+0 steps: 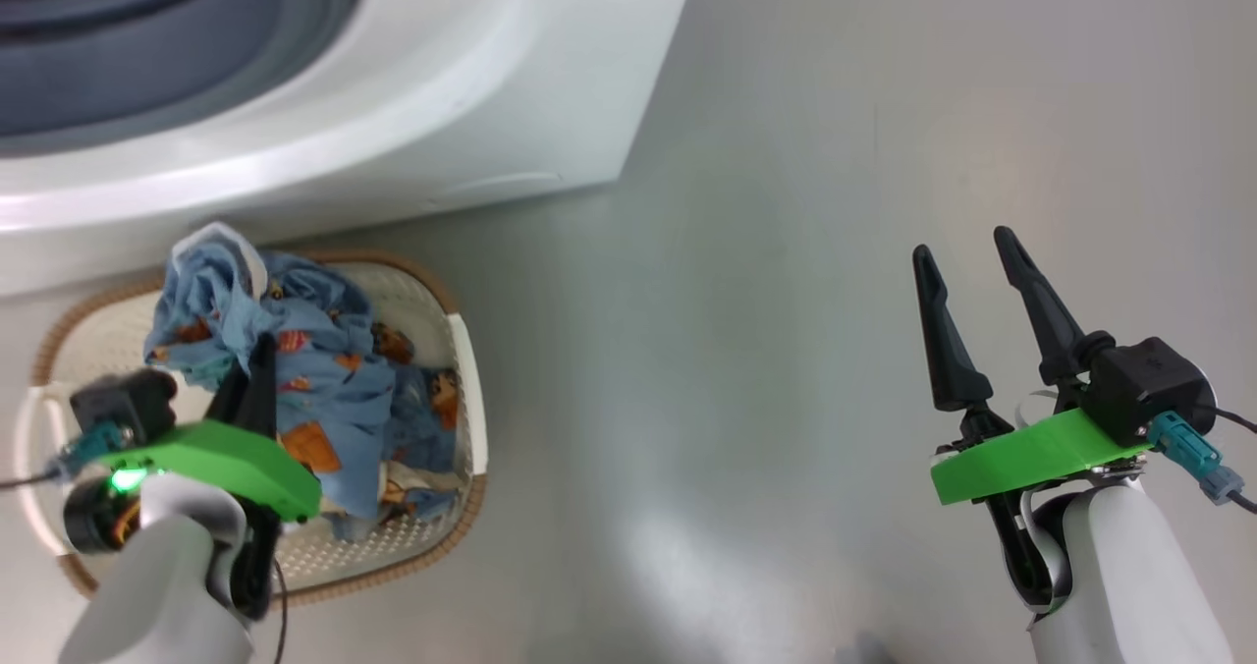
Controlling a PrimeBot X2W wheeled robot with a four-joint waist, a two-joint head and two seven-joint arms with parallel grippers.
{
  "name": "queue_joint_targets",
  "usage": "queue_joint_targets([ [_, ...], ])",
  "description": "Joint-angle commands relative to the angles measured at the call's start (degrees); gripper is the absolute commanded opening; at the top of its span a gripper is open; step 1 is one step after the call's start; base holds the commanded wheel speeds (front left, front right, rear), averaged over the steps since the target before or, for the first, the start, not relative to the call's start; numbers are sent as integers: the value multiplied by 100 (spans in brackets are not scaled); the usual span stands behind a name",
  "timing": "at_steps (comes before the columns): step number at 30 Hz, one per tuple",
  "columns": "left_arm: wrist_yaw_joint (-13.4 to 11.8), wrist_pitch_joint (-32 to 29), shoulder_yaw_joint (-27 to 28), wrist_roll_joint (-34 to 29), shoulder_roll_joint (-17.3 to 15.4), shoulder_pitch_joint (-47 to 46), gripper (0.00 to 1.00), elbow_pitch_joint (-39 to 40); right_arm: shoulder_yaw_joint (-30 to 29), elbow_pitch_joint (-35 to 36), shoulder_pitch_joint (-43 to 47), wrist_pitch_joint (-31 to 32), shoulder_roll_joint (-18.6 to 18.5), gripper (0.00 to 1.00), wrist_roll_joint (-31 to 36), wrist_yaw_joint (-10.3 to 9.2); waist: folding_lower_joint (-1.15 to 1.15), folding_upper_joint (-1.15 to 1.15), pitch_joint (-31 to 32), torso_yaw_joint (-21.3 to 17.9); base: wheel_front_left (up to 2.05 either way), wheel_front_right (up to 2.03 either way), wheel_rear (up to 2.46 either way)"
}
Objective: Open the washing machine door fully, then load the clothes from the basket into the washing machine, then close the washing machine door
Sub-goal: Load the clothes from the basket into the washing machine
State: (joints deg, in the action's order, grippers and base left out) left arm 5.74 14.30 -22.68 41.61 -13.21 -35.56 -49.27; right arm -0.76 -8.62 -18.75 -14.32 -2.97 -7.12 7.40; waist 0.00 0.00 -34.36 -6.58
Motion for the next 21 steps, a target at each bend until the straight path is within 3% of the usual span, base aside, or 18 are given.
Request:
queue_joint_targets([
  [1, -53, 69, 375, -205, -112, 313, 0, 324, 138, 72, 209, -68, 9, 100, 41, 9, 0, 0, 515, 256, 0, 0, 0],
  [21, 29, 70, 2012, -1684, 548, 1795, 0, 2485, 136, -65, 494, -68, -14, 100, 118, 9, 0, 0, 1808, 647, 0, 0, 0],
])
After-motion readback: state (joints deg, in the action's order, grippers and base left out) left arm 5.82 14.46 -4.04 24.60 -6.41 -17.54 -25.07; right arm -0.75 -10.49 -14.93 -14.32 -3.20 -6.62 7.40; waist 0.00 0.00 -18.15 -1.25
